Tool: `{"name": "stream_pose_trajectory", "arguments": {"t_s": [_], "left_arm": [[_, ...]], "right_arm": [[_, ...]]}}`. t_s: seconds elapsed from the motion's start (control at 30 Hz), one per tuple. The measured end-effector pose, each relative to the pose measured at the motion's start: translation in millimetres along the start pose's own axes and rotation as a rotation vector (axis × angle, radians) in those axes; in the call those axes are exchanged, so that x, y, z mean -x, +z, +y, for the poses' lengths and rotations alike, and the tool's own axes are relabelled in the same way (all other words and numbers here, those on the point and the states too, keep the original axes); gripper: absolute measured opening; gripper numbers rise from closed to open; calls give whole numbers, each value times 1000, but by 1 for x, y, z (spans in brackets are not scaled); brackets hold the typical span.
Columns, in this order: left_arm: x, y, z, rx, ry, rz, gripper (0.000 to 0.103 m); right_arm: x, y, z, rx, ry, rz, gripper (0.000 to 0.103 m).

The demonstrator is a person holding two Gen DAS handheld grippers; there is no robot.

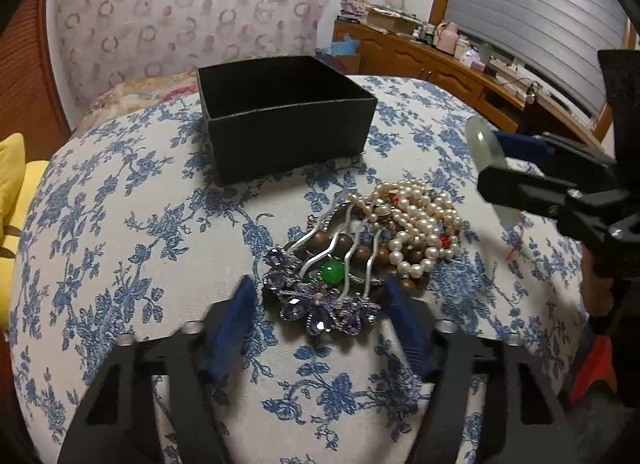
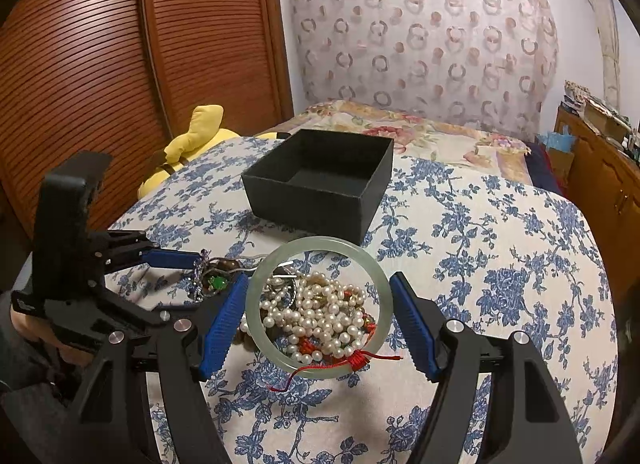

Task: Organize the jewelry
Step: 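Close the left tool on the silver hair comb with purple flowers, then carry the comb into the black box with the left tool while the right tool lowers the bangle in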

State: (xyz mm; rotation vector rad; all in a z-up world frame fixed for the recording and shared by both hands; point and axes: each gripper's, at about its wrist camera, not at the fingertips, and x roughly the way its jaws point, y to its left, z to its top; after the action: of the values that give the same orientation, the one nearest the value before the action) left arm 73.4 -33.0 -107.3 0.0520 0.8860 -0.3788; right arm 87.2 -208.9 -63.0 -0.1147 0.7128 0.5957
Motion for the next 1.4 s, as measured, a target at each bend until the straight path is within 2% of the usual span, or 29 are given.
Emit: {"name": "stream_pose_trajectory", "arguments": {"t_s": [0.03,0.1,0.23,0.47,0.83,1.17,1.4], "left_arm": [[1,-1,0,0,2,-2,48],[4,-2,1,7,2,-8,46],[14,-6,5,31,-16,-33,46],[31,-7,10,50,3,-93,46],[45,-7,21,73,23,-140,46],[61,5,31,85,42,-202,45],[64,8,32,85,42,-217,45]], "right_arm": [[0,-1,0,-1,0,2,74],[-1,-3,0,-1,-2,6,74],[-2,-4,1,-1,-4,10,74],[-3,-2,2,6,-4,8,74],[-8,3,5,21,-3,11,74],[-12,22,6,44,0,-20,74],[-16,34,7,62,1,-31,74]]}}
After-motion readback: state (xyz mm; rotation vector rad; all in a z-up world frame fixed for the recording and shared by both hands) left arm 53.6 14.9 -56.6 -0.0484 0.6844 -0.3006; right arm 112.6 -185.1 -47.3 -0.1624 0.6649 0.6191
